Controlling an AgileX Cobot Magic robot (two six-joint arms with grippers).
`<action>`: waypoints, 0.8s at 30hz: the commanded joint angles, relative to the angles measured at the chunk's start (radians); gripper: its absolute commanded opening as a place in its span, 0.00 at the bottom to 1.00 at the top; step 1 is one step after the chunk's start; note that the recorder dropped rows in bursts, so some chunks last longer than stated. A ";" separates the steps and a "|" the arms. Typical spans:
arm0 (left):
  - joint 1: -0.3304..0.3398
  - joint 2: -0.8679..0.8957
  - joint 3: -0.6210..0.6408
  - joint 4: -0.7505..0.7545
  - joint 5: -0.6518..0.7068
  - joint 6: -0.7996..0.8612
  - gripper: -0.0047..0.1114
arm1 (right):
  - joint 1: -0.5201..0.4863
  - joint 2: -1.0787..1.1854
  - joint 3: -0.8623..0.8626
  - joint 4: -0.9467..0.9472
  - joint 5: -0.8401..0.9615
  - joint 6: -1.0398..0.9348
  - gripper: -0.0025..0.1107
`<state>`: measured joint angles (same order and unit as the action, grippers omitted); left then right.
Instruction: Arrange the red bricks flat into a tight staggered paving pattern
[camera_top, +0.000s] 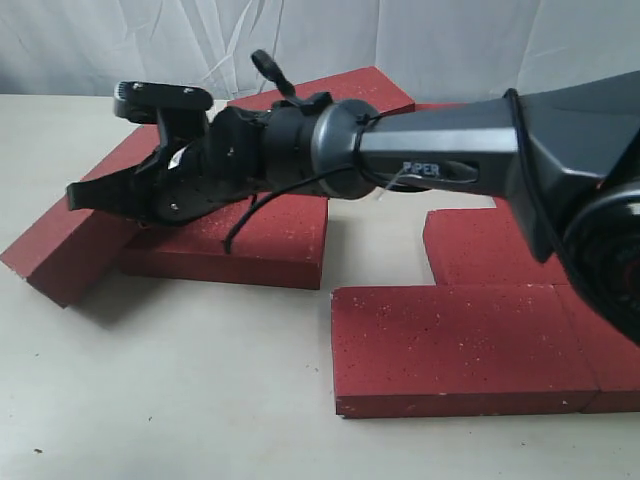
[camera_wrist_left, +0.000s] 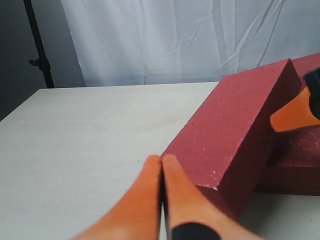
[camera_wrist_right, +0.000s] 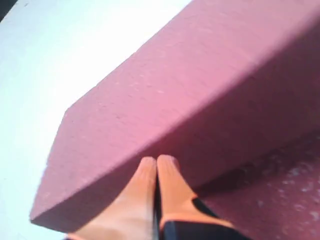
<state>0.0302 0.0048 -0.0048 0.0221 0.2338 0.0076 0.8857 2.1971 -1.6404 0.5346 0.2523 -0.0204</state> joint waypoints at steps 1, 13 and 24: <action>0.000 -0.005 0.005 -0.003 -0.001 0.000 0.04 | 0.018 0.041 -0.070 -0.017 0.061 -0.009 0.02; 0.000 -0.005 0.005 -0.003 -0.001 0.000 0.04 | -0.096 0.037 -0.074 -0.066 0.318 -0.005 0.02; 0.000 -0.005 0.005 -0.003 -0.001 0.000 0.04 | -0.187 0.041 -0.074 -0.191 0.513 0.020 0.02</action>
<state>0.0302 0.0048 -0.0048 0.0221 0.2338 0.0076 0.7154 2.2395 -1.7079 0.4038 0.7120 -0.0188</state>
